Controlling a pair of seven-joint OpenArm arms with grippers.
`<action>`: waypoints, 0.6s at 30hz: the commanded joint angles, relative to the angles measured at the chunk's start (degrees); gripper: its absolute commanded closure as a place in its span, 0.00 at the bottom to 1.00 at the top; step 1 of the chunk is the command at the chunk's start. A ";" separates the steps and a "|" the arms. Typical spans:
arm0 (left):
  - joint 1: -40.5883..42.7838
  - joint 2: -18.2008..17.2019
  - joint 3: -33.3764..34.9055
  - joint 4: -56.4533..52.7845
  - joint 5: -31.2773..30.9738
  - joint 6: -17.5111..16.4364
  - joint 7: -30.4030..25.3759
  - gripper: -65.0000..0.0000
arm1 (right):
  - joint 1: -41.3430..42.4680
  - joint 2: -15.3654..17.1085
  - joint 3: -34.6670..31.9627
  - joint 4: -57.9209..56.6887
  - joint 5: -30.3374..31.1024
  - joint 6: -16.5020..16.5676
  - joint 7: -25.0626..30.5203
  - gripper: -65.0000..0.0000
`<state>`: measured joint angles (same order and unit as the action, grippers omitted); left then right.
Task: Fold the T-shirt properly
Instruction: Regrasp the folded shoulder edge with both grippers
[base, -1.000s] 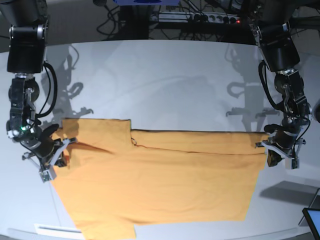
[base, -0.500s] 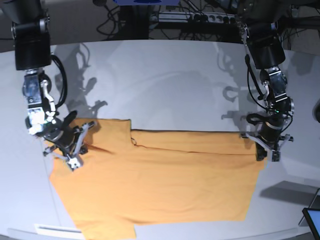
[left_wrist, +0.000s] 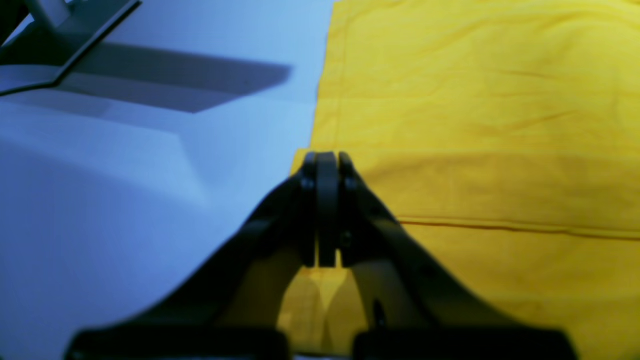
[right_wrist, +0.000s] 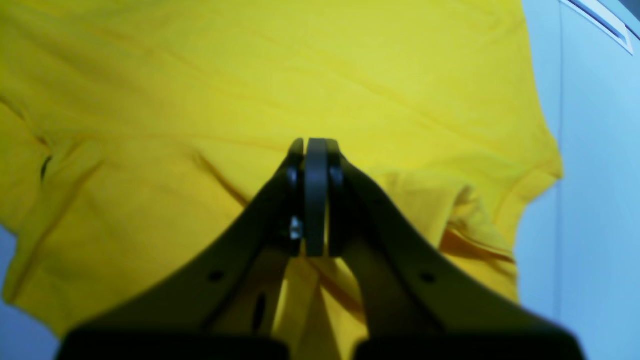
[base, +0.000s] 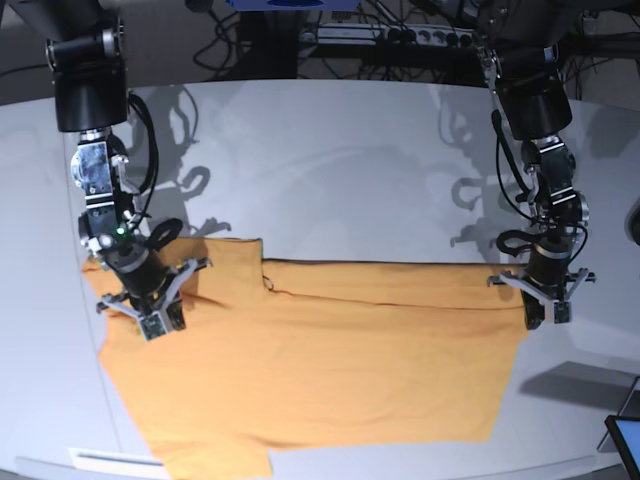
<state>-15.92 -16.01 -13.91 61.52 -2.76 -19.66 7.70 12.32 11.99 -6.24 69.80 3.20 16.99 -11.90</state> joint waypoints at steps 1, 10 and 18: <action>-2.06 -0.91 -0.20 -0.02 -0.36 0.28 -2.12 1.00 | 1.53 0.19 0.39 -0.48 0.45 -0.25 3.07 1.00; -2.49 -0.91 -0.02 -3.54 -0.36 0.28 -5.20 1.00 | 4.17 -1.48 9.62 -9.62 3.87 2.04 5.70 1.00; -7.24 -0.91 0.15 -11.89 0.26 0.28 -4.85 1.00 | 4.87 -1.48 9.62 -10.06 3.79 2.13 5.35 1.00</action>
<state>-21.87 -16.25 -13.76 48.60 -2.09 -19.46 4.29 15.44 9.87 3.14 58.76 6.42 19.20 -8.40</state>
